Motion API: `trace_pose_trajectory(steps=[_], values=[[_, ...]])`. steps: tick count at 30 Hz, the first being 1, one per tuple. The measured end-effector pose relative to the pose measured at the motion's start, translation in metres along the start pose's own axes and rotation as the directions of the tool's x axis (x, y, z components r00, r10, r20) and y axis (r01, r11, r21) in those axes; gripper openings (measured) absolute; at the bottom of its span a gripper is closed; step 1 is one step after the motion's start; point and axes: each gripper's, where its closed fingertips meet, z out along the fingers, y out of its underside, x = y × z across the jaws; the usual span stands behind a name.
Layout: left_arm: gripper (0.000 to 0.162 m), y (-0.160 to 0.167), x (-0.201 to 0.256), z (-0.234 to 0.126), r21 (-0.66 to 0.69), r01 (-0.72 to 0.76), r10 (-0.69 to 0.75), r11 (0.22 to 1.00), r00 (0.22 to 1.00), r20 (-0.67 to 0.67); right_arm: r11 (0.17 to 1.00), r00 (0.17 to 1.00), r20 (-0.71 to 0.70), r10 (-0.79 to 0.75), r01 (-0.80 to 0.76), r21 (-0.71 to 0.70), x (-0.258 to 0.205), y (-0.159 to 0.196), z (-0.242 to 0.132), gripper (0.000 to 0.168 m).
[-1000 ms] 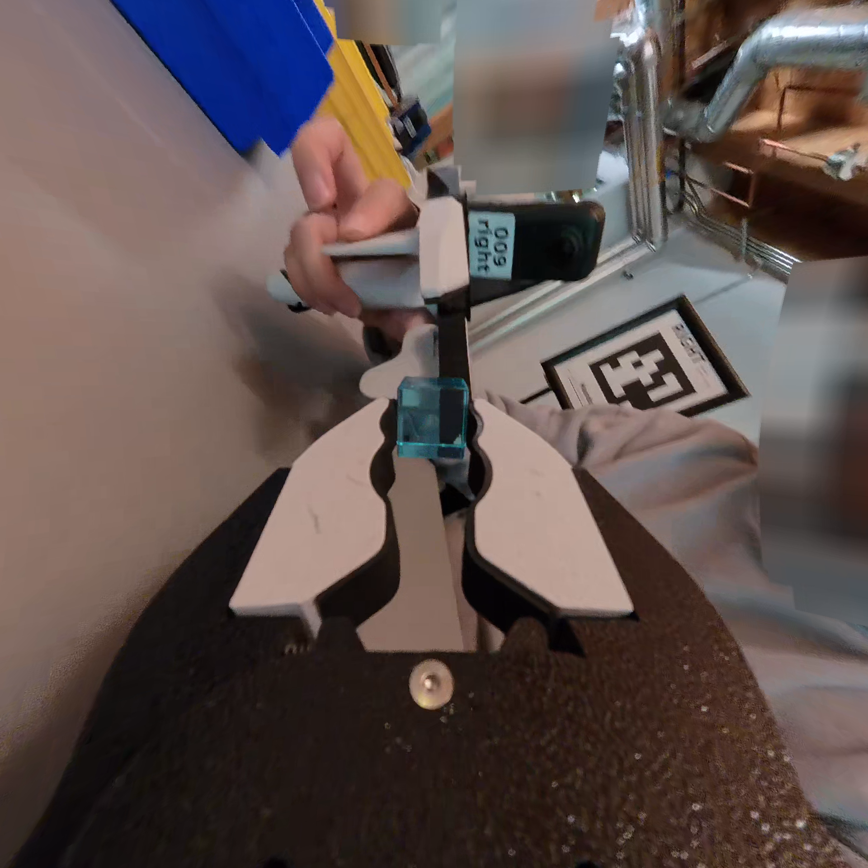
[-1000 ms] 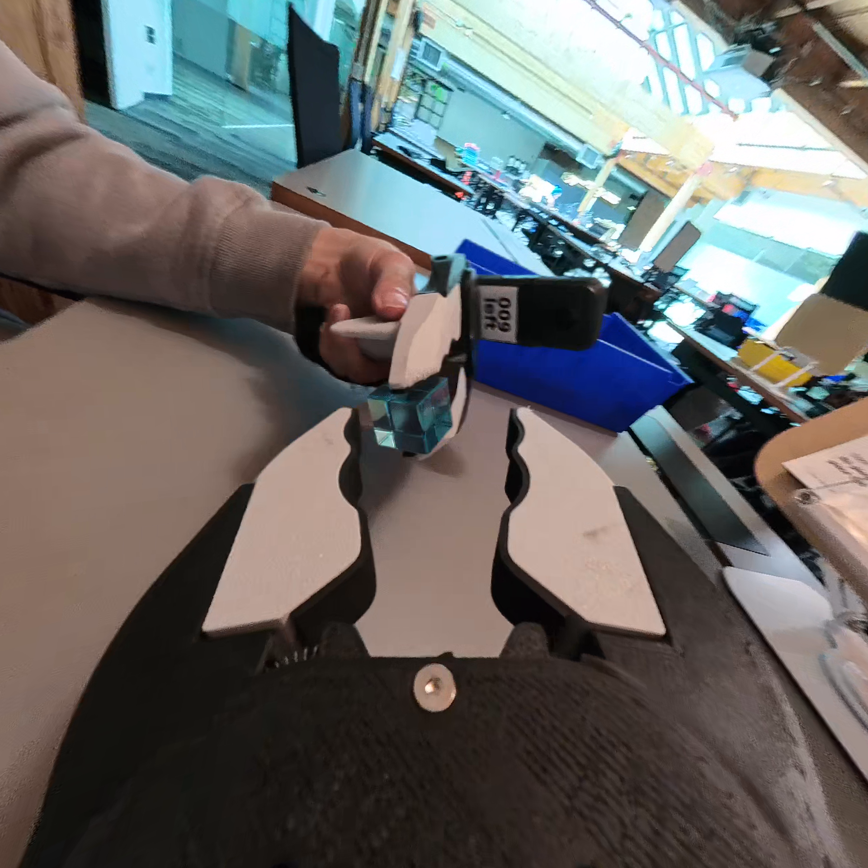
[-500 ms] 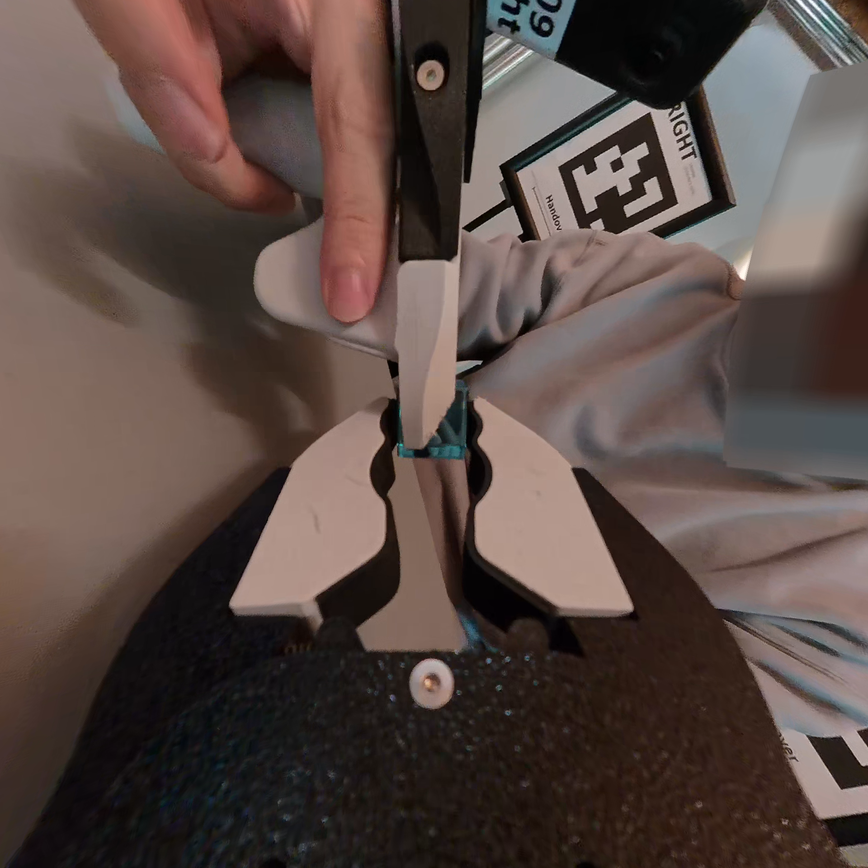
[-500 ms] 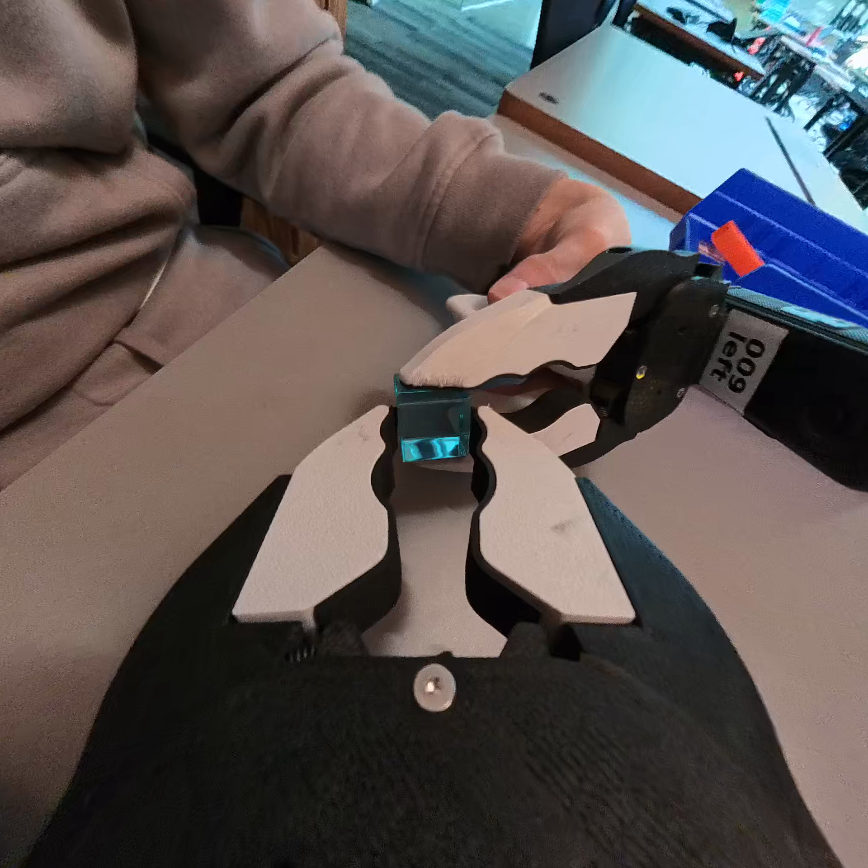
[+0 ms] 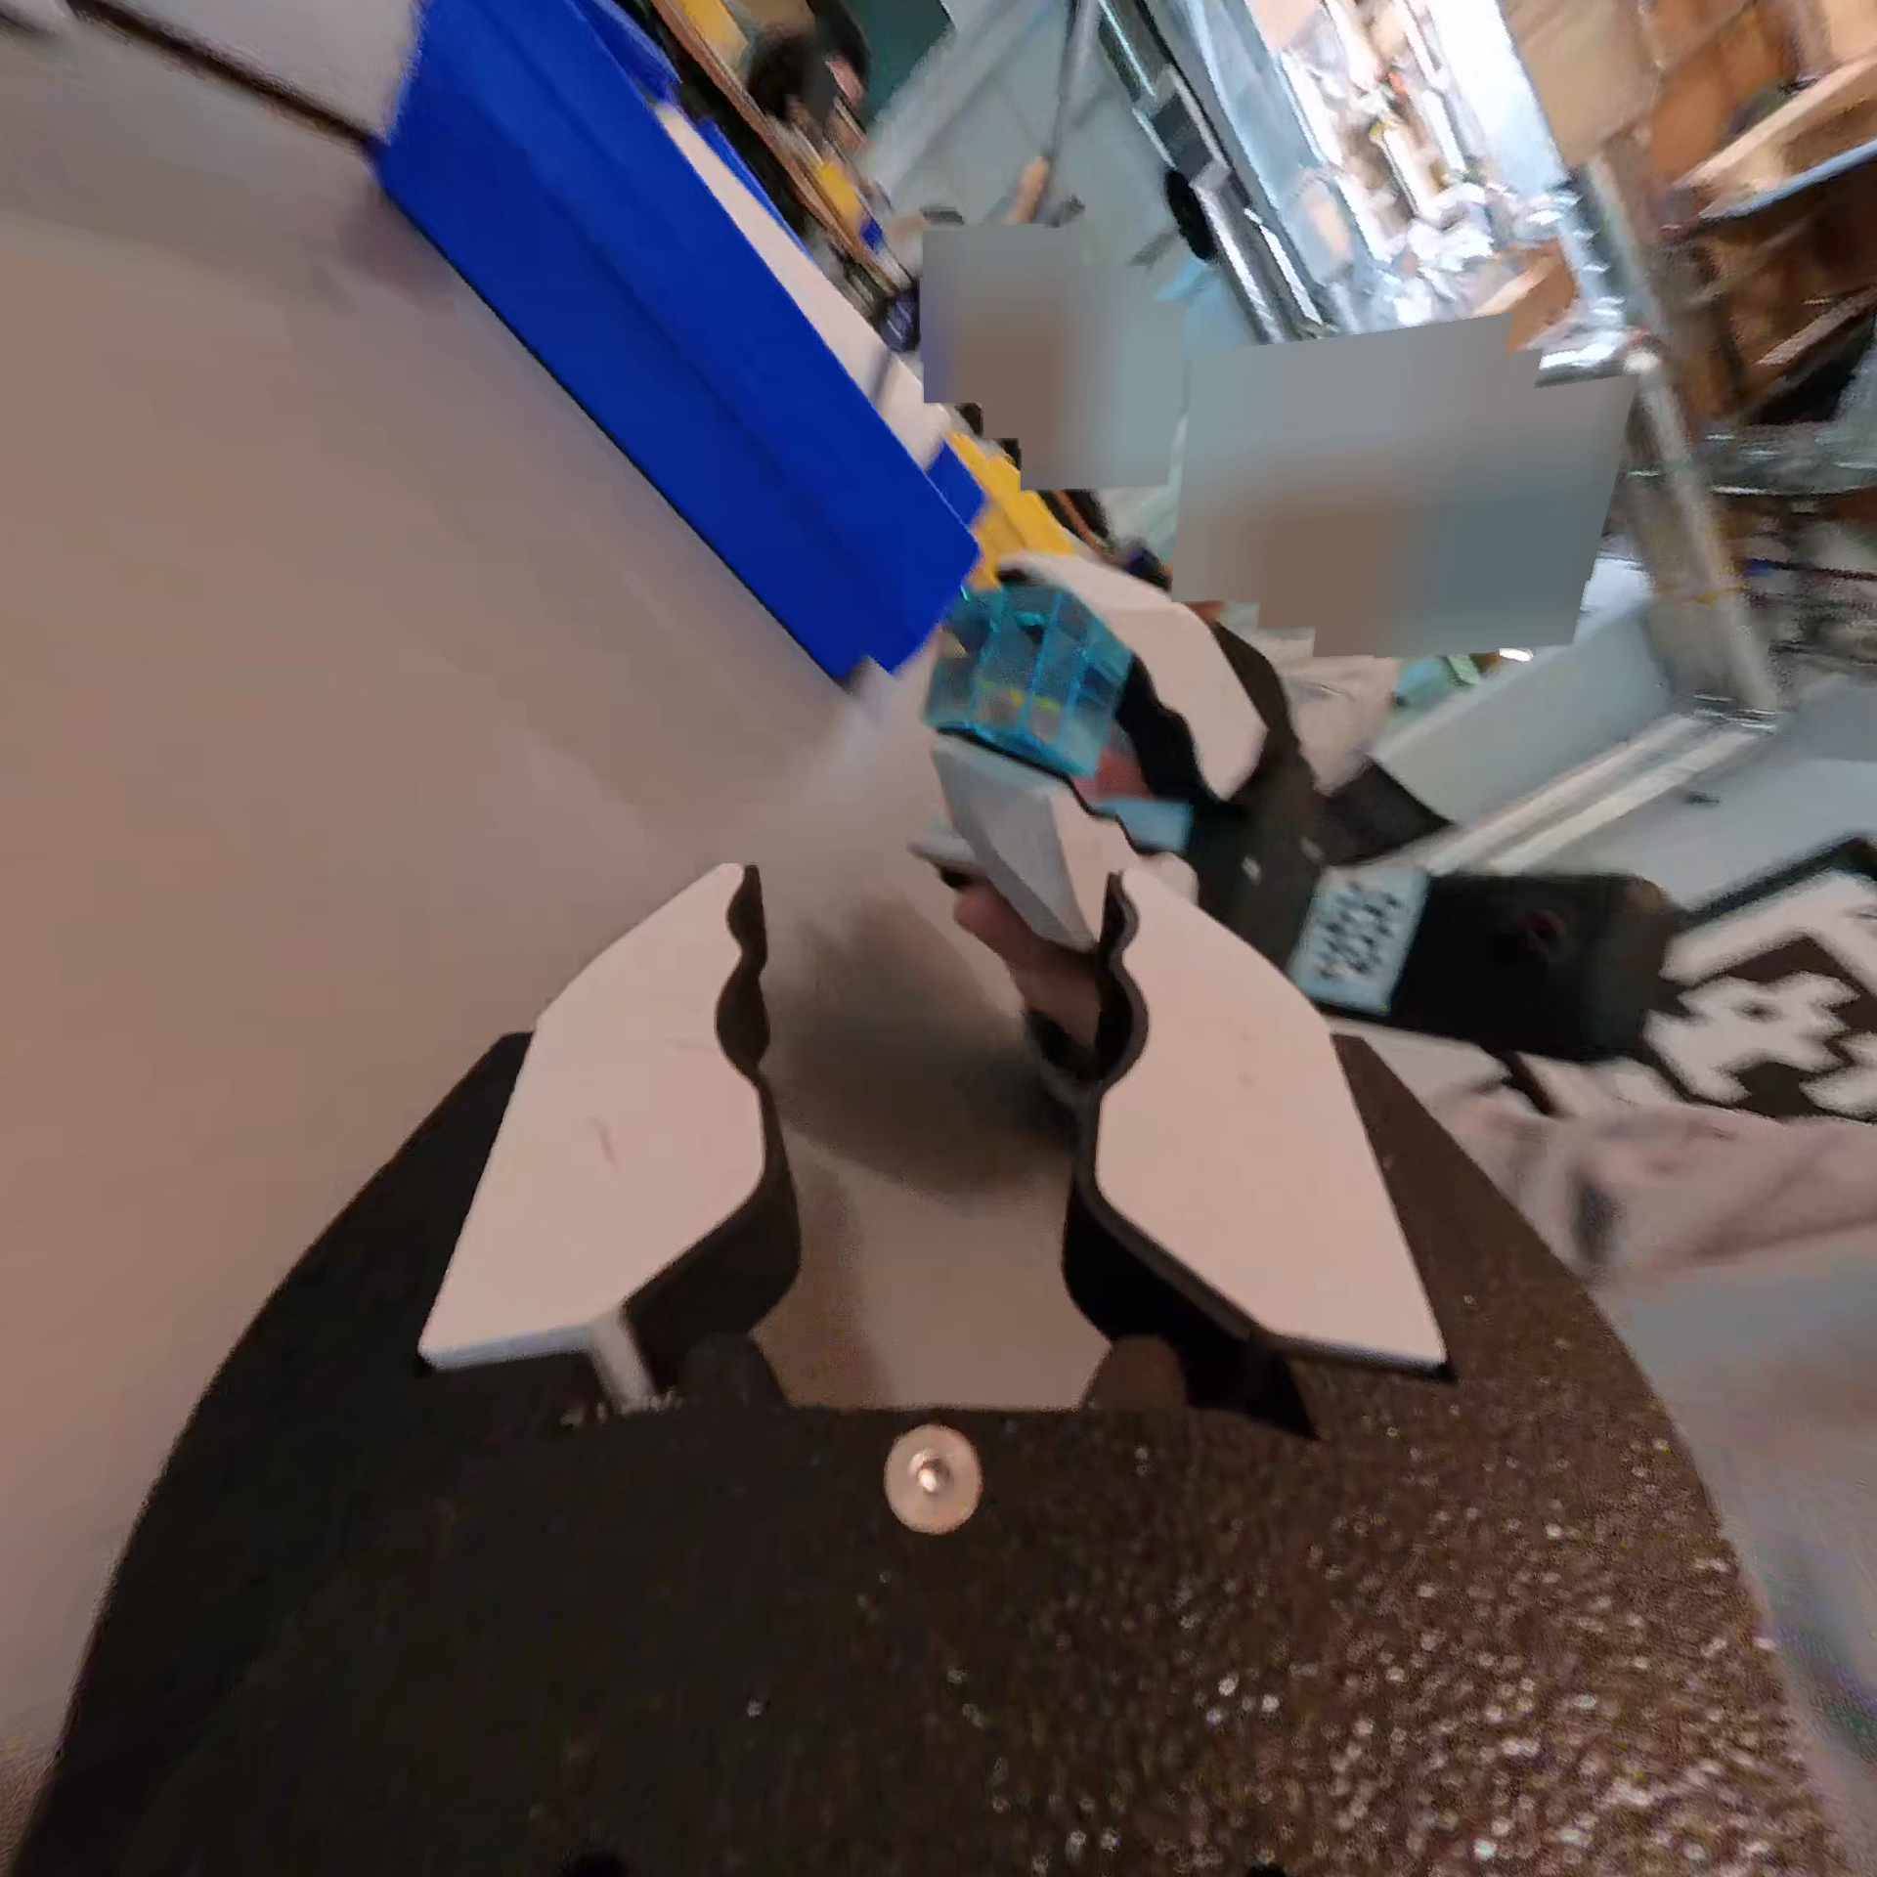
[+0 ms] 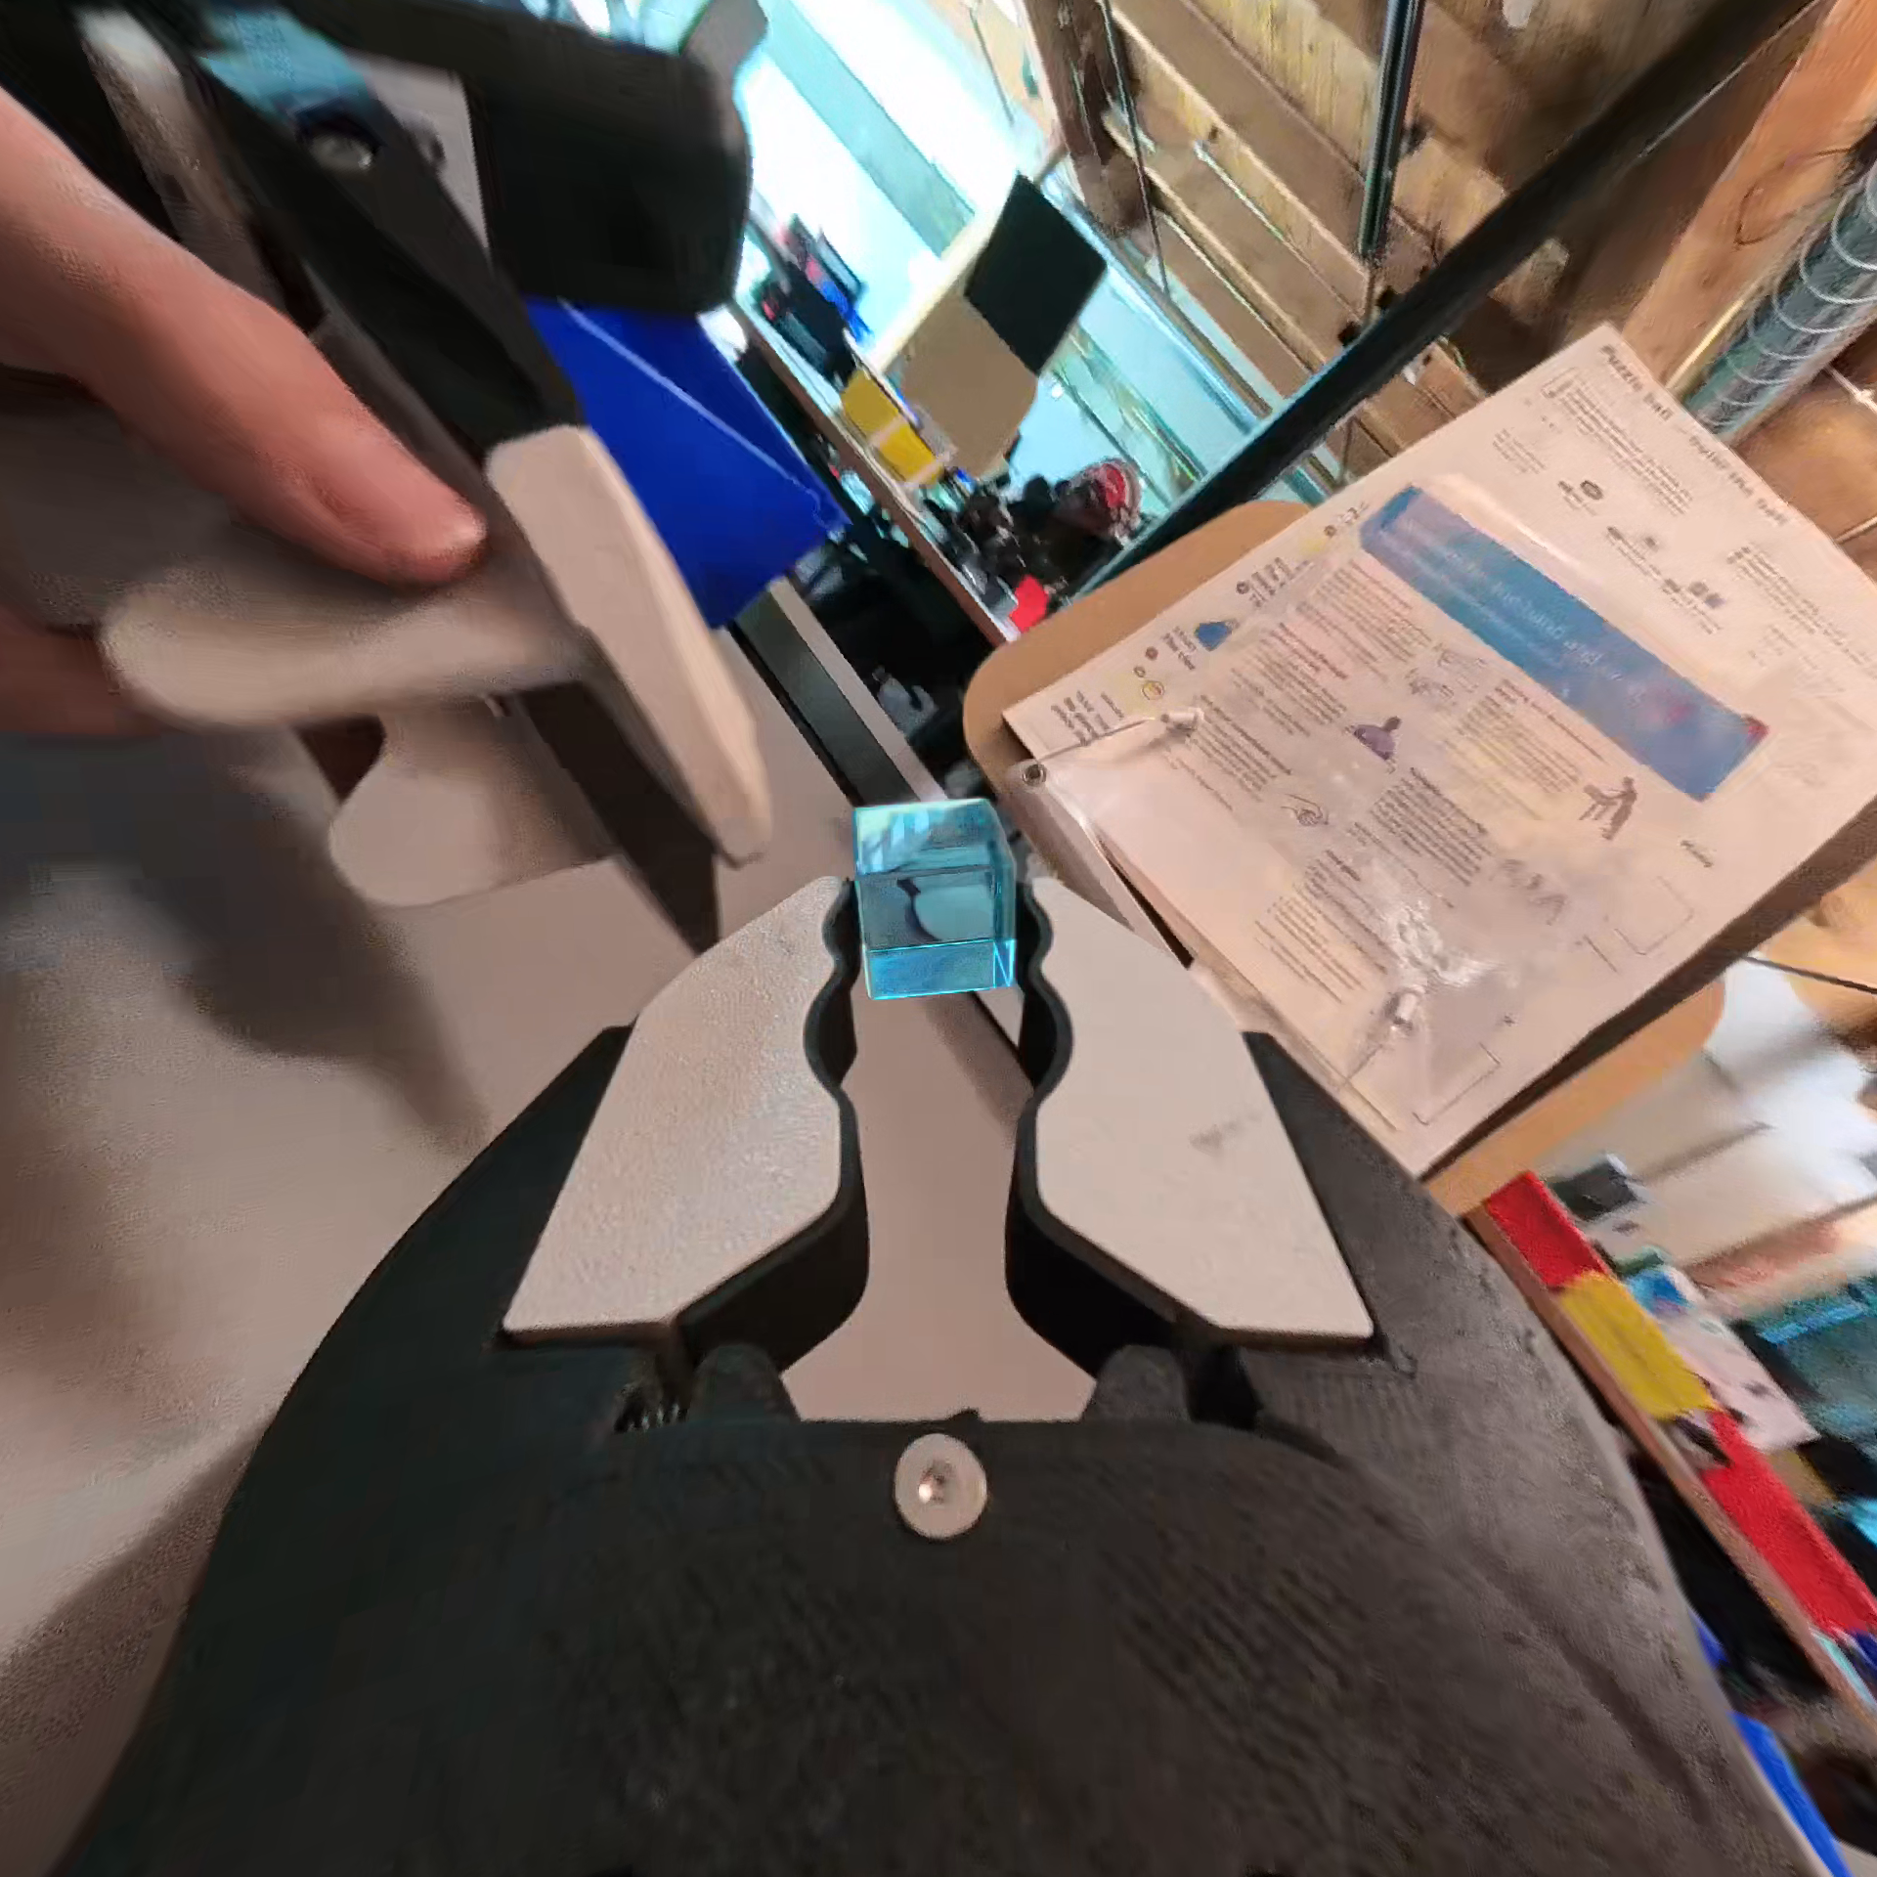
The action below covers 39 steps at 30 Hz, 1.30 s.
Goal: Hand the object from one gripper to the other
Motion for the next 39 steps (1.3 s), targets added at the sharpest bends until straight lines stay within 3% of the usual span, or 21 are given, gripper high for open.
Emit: trace_pose_trajectory(steps=[3, 7, 16, 19, 22, 24, 25, 26, 27, 29, 31, 34, 36, 39], values=[[0.066, -0.017, -0.001, -0.001, 0.119, -0.198, 0.18, 0.973, 0.973, 0.147, 0.997, 0.998, -0.016, -0.064, 0.063, -0.048, -0.01, 0.001, 0.005, 0.029], [0.056, -0.02, -0.004, -0.003, 0.083, -0.373, 0.337, 0.924, 0.899, 0.28, 0.989, 0.993, -0.014, -0.117, 0.115, -0.093, -0.015, 0.003, 0.007, 0.029], [0.028, -0.012, -0.009, 0.001, -0.031, -0.545, 0.516, 0.838, 0.771, 0.375, 0.959, 0.97, 0.035, -0.24, 0.242, -0.149, -0.027, 0.007, 0.011, 0.028], [0.027, -0.011, -0.012, 0.0, -0.079, -0.582, 0.562, 0.809, 0.727, 0.394, 0.948, 0.96, 0.05, -0.275, 0.279, -0.151, -0.029, 0.009, 0.012, 0.028], [0.027, -0.008, -0.015, -0.002, -0.119, -0.598, 0.593, 0.793, 0.711, 0.378, 0.982, 0.978, 0.139, -0.155, 0.168, -0.083, -0.037, 0.008, 0.01, 0.029], [0.027, -0.01, -0.008, -0.004, -0.047, -0.59, 0.573, 0.806, 0.759, 0.31, 0.996, 0.961, 0.265, 0.082, -0.091, 0.021, -0.04, -0.003, 0.004, 0.051], [0.027, -0.014, -0.002, -0.006, 0.014, -0.588, 0.565, 0.808, 0.782, 0.265, 0.963, 0.906, 0.35, 0.238, -0.267, 0.037, -0.04, -0.009, 0.0, 0.064], [0.027, -0.016, 0.006, -0.008, 0.068, -0.597, 0.575, 0.799, 0.792, 0.206, 0.895, 0.801, 0.459, 0.386, -0.445, 0.023, -0.04, -0.015, -0.006, 0.07], [0.027, -0.018, 0.012, -0.01, 0.107, -0.614, 0.594, 0.782, 0.787, 0.168, 0.794, 0.653, 0.564, 0.505, -0.607, -0.007, -0.037, -0.024, -0.013, 0.075], [0.027, -0.017, 0.023, -0.013, 0.138, -0.679, 0.67, 0.721, 0.734, 0.111, 0.528, 0.372, 0.607, 0.703, -0.844, -0.094, -0.015, -0.029, -0.016, 0.082], [0.027, -0.01, 0.033, -0.013, 0.128, -0.753, 0.752, 0.646, 0.656, 0.061, 0.288, 0.087, 0.667, 0.74, -0.937, -0.196, -0.005, -0.035, -0.023, 0.078], [0.027, 0.001, 0.044, -0.009, 0.116, -0.855, 0.859, 0.505, 0.511, 0.028, 0.059, -0.278, 0.658, 0.7, -0.895, -0.442, -0.015, -0.04, -0.029, 0.081], [0.027, 0.008, 0.047, -0.006, 0.091, -0.912, 0.915, 0.4, 0.404, 0.024, 0.006, -0.42, 0.638, 0.646, -0.833, -0.554, -0.026, -0.045, -0.034, 0.072], [0.027, 0.015, 0.047, -0.004, 0.054, -0.948, 0.949, 0.314, 0.315, 0.015, -0.005, -0.466, 0.593, 0.657, -0.789, -0.615, -0.04, -0.042, -0.033, 0.058]])
